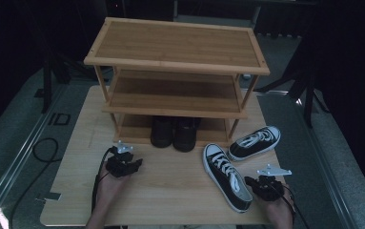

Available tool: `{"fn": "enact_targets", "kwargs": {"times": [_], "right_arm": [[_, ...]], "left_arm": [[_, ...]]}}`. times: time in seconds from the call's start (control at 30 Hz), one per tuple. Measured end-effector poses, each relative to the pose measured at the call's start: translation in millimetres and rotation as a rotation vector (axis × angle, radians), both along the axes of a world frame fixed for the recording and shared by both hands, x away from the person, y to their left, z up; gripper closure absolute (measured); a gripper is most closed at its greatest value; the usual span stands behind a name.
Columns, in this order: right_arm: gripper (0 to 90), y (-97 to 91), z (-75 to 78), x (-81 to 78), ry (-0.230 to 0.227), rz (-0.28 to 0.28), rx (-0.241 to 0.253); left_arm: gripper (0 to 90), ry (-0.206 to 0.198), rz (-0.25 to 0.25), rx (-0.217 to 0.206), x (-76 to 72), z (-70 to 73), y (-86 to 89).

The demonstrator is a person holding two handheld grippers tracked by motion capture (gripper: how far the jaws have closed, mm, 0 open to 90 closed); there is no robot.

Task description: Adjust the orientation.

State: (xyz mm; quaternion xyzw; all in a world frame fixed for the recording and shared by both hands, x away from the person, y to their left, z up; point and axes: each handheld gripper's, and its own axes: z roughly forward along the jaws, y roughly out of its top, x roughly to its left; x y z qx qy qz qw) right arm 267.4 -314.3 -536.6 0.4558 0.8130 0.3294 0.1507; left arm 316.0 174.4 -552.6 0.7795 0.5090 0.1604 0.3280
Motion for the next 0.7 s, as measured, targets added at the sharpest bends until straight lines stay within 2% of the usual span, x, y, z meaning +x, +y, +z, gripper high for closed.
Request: {"fn": "enact_targets", "kwargs": {"times": [0.2, 0.27, 0.43, 0.7], "right_arm": [[90.0, 5.7, -2.9, -3.8, 0.032, 0.054, 0.011], [90.0, 7.4, -2.8, -5.0, 0.031, 0.055, 0.009], [90.0, 12.2, -3.0, -5.0, 0.037, 0.084, 0.049], [90.0, 27.1, -5.5, -3.5, 0.027, 0.101, 0.033]], "left_arm": [[54.1, 0.001, -0.003, 0.002, -0.6, 0.1, -0.8], [54.2, 0.000, -0.003, 0.001, -0.5, 0.1, -1.0], [54.0, 0.000, -0.003, 0.001, -0.4, 0.0, -1.5], [54.0, -0.002, -0.007, 0.001, -0.6, -0.2, -2.6]]}}
